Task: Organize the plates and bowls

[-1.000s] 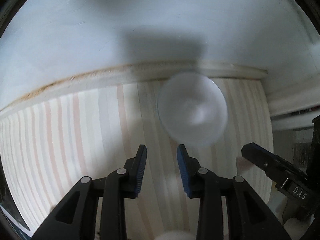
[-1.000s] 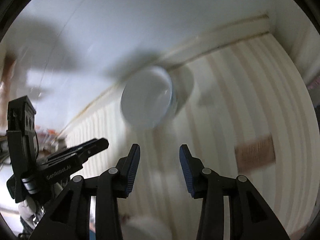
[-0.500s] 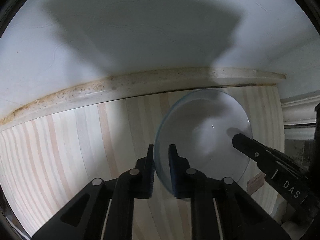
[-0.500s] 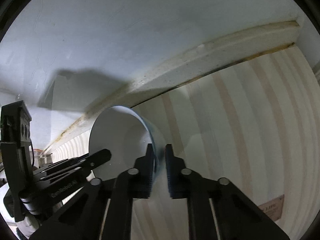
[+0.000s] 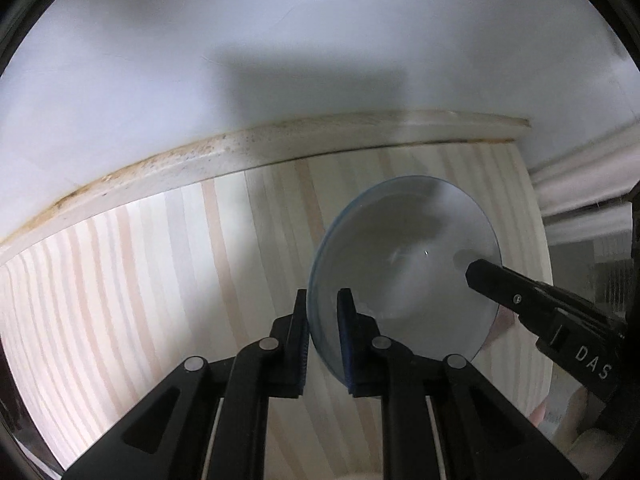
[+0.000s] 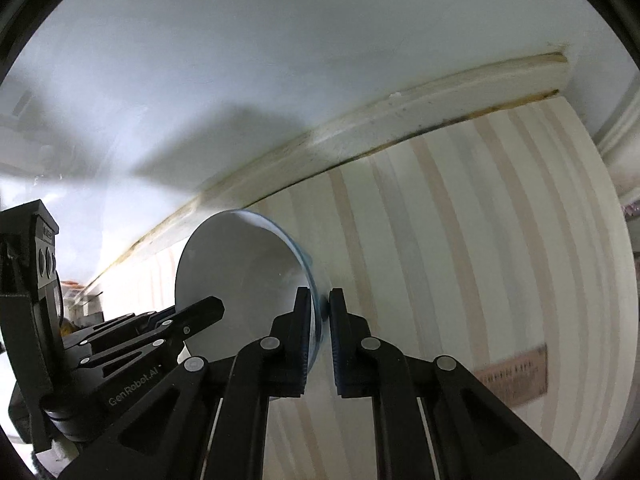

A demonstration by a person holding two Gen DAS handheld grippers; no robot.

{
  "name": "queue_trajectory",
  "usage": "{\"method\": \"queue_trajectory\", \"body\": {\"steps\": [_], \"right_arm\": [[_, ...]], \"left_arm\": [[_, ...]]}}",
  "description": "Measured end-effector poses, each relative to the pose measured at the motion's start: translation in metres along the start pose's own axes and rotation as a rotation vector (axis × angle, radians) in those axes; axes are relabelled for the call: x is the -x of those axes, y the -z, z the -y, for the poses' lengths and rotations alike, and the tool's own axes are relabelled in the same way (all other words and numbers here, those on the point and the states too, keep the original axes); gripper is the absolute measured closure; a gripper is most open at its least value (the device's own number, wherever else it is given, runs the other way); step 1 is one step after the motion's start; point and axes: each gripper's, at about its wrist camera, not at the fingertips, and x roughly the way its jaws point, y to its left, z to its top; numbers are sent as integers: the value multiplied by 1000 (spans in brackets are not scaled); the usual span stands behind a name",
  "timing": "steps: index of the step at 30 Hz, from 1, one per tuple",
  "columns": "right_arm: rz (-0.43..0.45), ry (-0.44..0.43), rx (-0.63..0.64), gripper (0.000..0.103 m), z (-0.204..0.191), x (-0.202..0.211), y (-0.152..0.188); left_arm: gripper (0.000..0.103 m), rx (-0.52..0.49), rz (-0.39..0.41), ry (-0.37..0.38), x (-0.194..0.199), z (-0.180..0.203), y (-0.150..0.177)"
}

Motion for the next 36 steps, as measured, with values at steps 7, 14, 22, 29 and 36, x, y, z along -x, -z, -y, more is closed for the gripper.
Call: {"method": "queue_trajectory", "body": {"steps": [7, 14, 22, 29, 36], "right_arm": [[40, -17, 11, 92, -12, 50, 47], [77, -27, 20, 92, -22, 99, 104], [76, -45, 20, 92, -33, 127, 168], [39, -42, 15, 92, -35, 125, 214], [-30, -33, -20, 92, -18, 101, 244]], "left_arm": [[92, -43, 46, 8, 46, 2, 32], [92, -93, 60, 12, 79, 4, 79], [92, -91, 34, 31, 87, -4, 131], [92, -97, -28, 28, 72, -7, 165], [92, -119, -87, 9, 54, -2, 183]]}}
